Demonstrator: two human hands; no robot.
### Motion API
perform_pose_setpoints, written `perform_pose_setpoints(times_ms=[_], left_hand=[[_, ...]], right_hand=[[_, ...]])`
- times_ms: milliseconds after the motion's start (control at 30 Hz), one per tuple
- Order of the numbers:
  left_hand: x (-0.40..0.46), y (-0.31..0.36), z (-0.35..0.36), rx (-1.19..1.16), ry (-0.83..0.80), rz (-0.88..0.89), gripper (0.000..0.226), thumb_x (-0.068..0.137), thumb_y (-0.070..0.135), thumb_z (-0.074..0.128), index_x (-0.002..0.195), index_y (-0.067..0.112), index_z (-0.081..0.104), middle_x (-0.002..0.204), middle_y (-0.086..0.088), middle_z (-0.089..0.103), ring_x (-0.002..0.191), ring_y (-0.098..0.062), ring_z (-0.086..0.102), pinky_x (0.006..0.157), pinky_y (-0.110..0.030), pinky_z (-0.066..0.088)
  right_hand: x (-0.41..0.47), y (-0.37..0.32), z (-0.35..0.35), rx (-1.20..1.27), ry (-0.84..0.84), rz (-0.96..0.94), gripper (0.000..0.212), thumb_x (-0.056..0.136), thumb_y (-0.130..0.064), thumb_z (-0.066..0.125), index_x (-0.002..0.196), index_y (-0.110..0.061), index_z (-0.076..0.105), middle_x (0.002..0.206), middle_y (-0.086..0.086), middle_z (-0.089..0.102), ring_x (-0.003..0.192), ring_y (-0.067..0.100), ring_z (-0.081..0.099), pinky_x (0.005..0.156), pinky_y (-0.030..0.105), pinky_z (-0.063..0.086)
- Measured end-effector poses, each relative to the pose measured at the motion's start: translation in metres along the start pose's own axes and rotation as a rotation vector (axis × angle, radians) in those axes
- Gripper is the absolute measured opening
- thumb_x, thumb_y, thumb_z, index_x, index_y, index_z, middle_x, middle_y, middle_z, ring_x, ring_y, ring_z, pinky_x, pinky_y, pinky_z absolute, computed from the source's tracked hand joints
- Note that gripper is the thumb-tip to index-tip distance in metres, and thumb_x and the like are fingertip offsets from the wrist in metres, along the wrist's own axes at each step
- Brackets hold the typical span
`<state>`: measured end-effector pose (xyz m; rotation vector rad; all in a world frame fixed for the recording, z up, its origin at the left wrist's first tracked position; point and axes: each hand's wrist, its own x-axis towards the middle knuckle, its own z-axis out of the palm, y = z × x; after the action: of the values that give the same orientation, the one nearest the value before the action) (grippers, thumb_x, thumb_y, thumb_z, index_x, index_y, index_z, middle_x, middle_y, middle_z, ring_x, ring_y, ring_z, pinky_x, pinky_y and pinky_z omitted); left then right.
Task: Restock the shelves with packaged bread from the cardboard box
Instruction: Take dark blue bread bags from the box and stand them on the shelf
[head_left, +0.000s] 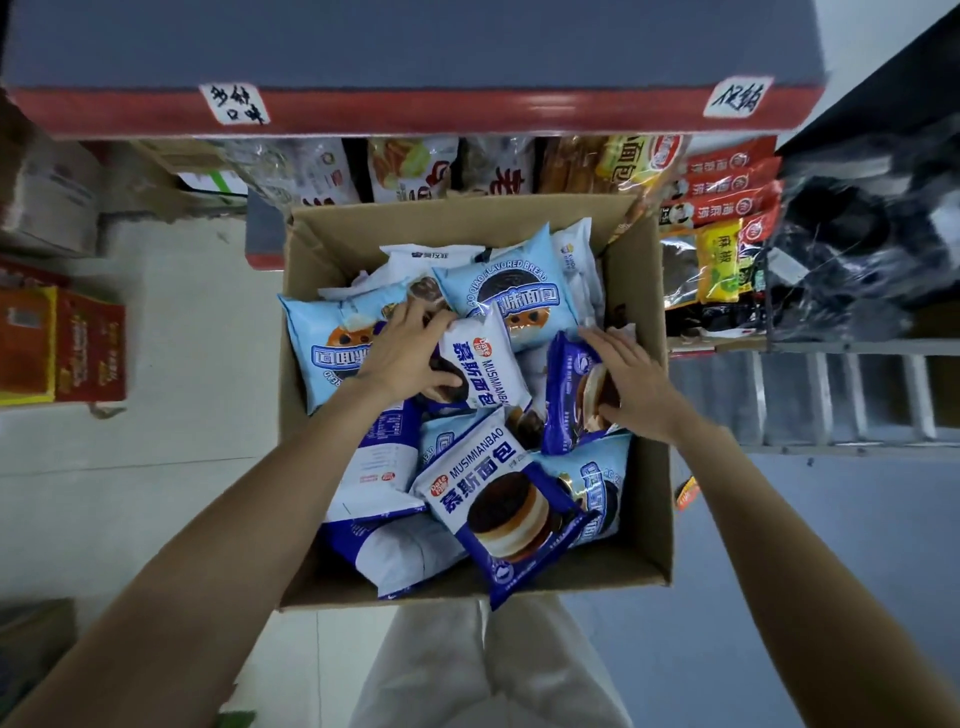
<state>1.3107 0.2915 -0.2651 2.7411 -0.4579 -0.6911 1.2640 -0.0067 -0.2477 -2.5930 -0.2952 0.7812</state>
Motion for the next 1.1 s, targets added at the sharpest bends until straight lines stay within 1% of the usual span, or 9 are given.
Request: perform_pose_setpoints(times_ms=[133, 300, 467, 533, 600, 667, 767, 933, 1100], left_hand=[[-0.007, 0.008, -0.005, -0.011, 0.037, 0.004, 0.078, 0.073, 0.045, 0.076, 0.131, 0.009, 0.038, 0.126, -0.016, 0.052, 0.113, -0.032, 0.050, 0.086, -0.040, 0.042], [-0.022, 0.013, -0.011, -0.274, 0.144, -0.172, 0.081, 0.070, 0.045, 0.078, 0.131, 0.011, 0.036, 0.123, -0.011, 0.057, 0.113, -0.029, 0.054, 0.085, -0.039, 0.046], [-0.038, 0.015, -0.029, -0.627, 0.277, -0.309, 0.069, 0.070, 0.041, 0.079, 0.121, 0.013, 0.042, 0.121, -0.002, 0.061, 0.112, -0.019, 0.056, 0.092, -0.038, 0.045], [-0.048, 0.020, -0.040, -0.796, 0.347, -0.369, 0.064, 0.075, 0.035, 0.077, 0.123, 0.015, 0.041, 0.121, 0.000, 0.059, 0.111, -0.015, 0.054, 0.096, -0.034, 0.043], [-0.059, 0.026, -0.051, -0.953, 0.404, -0.414, 0.067, 0.078, 0.032, 0.075, 0.130, 0.014, 0.037, 0.121, 0.001, 0.057, 0.112, -0.015, 0.054, 0.100, -0.035, 0.042], [-0.070, 0.032, -0.062, -1.056, 0.452, -0.441, 0.069, 0.080, 0.030, 0.073, 0.134, 0.015, 0.032, 0.120, 0.004, 0.056, 0.113, -0.015, 0.053, 0.099, -0.034, 0.042], [-0.085, 0.040, -0.082, -1.194, 0.515, -0.446, 0.056, 0.087, 0.026, 0.066, 0.132, 0.022, 0.034, 0.118, 0.007, 0.056, 0.113, -0.014, 0.052, 0.097, -0.031, 0.040], [-0.101, 0.055, -0.108, -1.277, 0.533, -0.354, 0.049, 0.092, 0.023, 0.058, 0.134, 0.021, 0.031, 0.121, 0.005, 0.055, 0.113, -0.011, 0.051, 0.095, -0.028, 0.039], [-0.113, 0.054, -0.116, -1.221, 0.587, -0.274, 0.058, 0.089, 0.026, 0.062, 0.136, 0.020, 0.028, 0.131, 0.001, 0.050, 0.120, -0.014, 0.050, 0.104, -0.036, 0.040]], right_hand=[[0.015, 0.008, -0.015, -0.179, -0.129, -0.017, 0.107, 0.067, -0.029, 0.081, 0.149, -0.026, 0.012, 0.145, 0.006, 0.033, 0.133, 0.027, 0.027, 0.110, 0.044, 0.022], [0.015, 0.005, -0.026, -0.285, -0.154, -0.077, 0.086, 0.064, -0.040, 0.080, 0.135, -0.020, 0.036, 0.136, 0.005, 0.036, 0.129, 0.023, 0.029, 0.109, 0.040, 0.023], [-0.011, -0.012, -0.047, 0.091, 0.085, 0.018, 0.079, 0.066, -0.036, 0.082, 0.129, -0.016, 0.038, 0.115, 0.008, 0.059, 0.108, 0.026, 0.054, 0.091, 0.035, 0.042], [-0.025, -0.029, -0.059, 0.357, 0.287, 0.137, 0.079, 0.070, -0.035, 0.080, 0.131, -0.010, 0.036, 0.106, 0.002, 0.060, 0.094, 0.019, 0.056, 0.076, 0.027, 0.043], [-0.033, -0.041, -0.069, 0.717, 0.412, 0.228, 0.073, 0.075, -0.037, 0.076, 0.132, -0.015, 0.036, 0.109, -0.003, 0.058, 0.098, 0.015, 0.056, 0.079, 0.022, 0.042], [-0.038, -0.052, -0.076, 1.064, 0.435, 0.270, 0.075, 0.073, -0.045, 0.075, 0.133, -0.021, 0.036, 0.120, 0.000, 0.059, 0.107, 0.017, 0.059, 0.088, 0.030, 0.051], [-0.045, -0.072, -0.093, 1.343, 0.382, 0.307, 0.064, 0.083, -0.034, 0.068, 0.135, -0.021, 0.034, 0.124, 0.007, 0.058, 0.103, 0.019, 0.063, 0.070, 0.026, 0.058], [-0.062, -0.096, -0.113, 1.450, 0.224, 0.230, 0.047, 0.090, -0.015, 0.056, 0.127, -0.030, 0.032, 0.111, 0.008, 0.062, 0.088, 0.023, 0.066, 0.079, 0.044, 0.056], [-0.075, -0.121, -0.126, 1.280, 0.224, 0.140, 0.058, 0.089, -0.011, 0.057, 0.133, -0.038, 0.029, 0.116, 0.009, 0.063, 0.090, 0.023, 0.069, 0.078, 0.043, 0.056]])
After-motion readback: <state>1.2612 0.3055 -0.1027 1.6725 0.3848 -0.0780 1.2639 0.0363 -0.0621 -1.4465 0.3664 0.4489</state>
